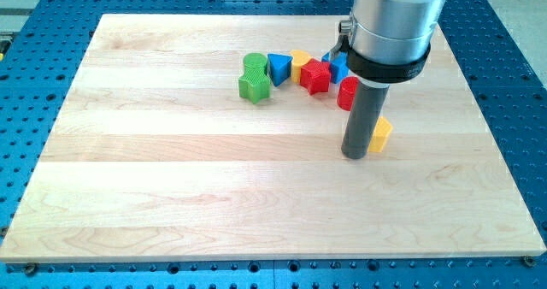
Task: Slide the yellow hexagon towards the bottom right side of the board
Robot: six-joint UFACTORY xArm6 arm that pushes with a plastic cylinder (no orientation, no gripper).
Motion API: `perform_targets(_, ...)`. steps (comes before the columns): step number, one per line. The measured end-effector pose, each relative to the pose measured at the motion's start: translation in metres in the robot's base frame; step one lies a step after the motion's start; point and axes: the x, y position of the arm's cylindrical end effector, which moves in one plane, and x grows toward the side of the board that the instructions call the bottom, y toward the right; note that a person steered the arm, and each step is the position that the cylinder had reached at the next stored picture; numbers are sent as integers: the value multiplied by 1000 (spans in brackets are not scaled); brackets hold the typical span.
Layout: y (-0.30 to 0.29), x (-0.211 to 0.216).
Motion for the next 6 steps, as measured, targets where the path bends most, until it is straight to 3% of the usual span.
perform_targets(2,-5,-52)
perform_targets(3,43,1)
perform_targets(4,68,29)
perform_targets(5,61,11)
perform_targets(6,83,28)
